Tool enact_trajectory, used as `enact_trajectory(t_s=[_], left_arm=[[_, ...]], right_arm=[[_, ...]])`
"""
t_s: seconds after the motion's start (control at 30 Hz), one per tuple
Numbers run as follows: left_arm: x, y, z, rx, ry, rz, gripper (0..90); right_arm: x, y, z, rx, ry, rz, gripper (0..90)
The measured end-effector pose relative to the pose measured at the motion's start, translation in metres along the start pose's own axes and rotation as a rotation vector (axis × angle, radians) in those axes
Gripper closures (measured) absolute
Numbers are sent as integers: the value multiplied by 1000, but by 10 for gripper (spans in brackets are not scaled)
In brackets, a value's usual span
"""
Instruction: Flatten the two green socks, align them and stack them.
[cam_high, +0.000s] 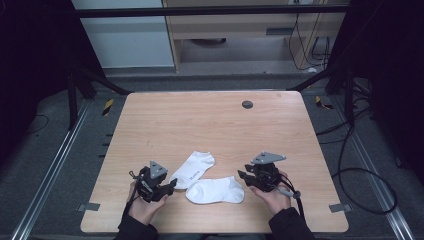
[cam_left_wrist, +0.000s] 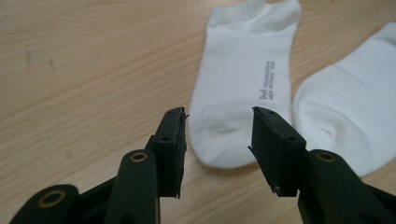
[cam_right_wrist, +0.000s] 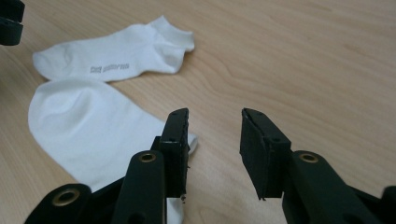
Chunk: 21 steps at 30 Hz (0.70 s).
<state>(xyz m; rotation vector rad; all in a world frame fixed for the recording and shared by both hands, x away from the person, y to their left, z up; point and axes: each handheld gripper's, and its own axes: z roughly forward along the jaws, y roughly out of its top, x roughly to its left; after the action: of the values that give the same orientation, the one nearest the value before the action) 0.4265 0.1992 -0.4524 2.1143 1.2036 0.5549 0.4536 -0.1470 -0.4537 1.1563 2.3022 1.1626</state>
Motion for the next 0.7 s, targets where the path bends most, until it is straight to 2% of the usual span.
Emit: enact_trajectory(t_s=[0.07,0.27,0.47,0.7], left_arm=[[8,-1,-3,-29,15,-10,527],[16,-2,0,-39,24,-6,514],[18,-3,7,-9,29,-8,510],[13,-4,15,28,15,-4,516]], right_arm=[[0,6,2,-15,1,-13,619],[5,24,13,-30,11,-33,603],[13,48,40,-6,23,-54,603],[20,62,64,23,16,-85,611]])
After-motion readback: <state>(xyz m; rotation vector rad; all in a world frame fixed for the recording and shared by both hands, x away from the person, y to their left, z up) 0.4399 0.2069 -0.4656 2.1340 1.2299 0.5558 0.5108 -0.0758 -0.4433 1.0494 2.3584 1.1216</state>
